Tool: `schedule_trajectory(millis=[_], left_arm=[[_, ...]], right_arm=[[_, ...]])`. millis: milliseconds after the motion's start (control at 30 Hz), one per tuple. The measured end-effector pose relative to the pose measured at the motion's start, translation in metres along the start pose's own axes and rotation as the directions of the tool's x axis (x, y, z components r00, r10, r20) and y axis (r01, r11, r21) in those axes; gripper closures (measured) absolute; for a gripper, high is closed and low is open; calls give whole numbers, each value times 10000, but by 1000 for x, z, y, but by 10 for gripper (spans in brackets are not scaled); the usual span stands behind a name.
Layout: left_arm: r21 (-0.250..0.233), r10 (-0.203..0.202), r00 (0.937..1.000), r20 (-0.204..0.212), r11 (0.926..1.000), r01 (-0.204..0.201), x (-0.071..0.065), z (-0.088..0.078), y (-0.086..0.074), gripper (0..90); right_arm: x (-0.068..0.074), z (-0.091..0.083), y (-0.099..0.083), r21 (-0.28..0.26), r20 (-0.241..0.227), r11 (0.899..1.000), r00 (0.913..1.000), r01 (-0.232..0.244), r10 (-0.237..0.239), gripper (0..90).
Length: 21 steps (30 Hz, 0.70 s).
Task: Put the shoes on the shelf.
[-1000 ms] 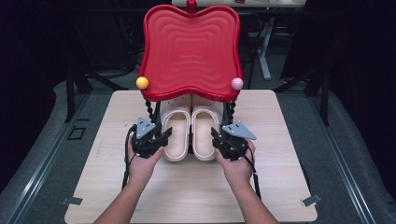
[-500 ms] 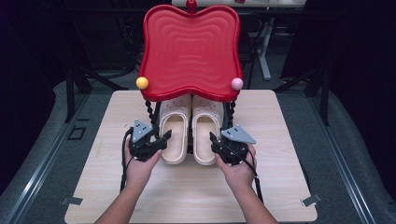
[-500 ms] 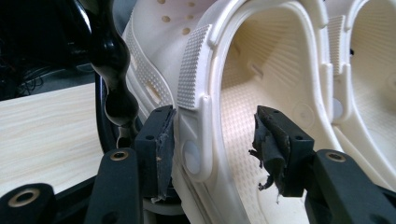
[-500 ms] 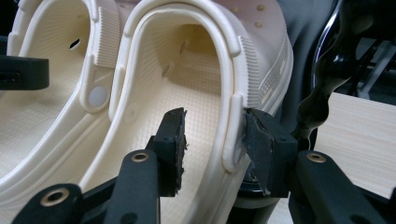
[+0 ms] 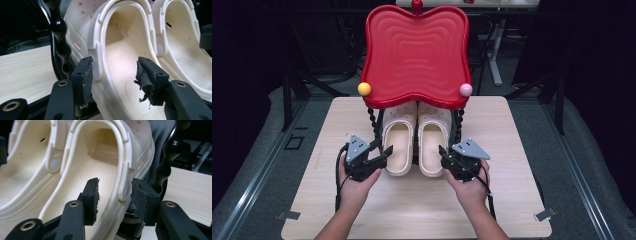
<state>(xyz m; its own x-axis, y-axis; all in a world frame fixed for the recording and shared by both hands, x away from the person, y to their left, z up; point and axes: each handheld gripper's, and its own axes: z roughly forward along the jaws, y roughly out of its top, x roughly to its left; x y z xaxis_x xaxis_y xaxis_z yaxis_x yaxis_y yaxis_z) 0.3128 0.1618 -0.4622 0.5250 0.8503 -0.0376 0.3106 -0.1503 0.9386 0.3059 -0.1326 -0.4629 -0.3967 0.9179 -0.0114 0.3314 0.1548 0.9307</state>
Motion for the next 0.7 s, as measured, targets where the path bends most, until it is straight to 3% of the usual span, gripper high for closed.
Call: schedule_trajectory(millis=[200,333,500,700], left_arm=[[-92,192,9998,85,9998,-191,-1,-18,-10,474],[-81,85,9996,283,9999,-82,-2,-31,-23,484],[349,-44,9988,488,9994,27,-6,-41,-42,604],[759,-277,9954,915,9969,208,-11,-41,-54,799]], right_arm=[[0,-22,-5,-143,-222,9992,9991,360,-363,575],[4,-35,-16,35,-623,9971,9952,761,-757,619],[13,-46,-30,473,-1313,9956,9885,814,-745,746],[23,-44,-44,930,-1616,9914,9839,918,-760,863]])
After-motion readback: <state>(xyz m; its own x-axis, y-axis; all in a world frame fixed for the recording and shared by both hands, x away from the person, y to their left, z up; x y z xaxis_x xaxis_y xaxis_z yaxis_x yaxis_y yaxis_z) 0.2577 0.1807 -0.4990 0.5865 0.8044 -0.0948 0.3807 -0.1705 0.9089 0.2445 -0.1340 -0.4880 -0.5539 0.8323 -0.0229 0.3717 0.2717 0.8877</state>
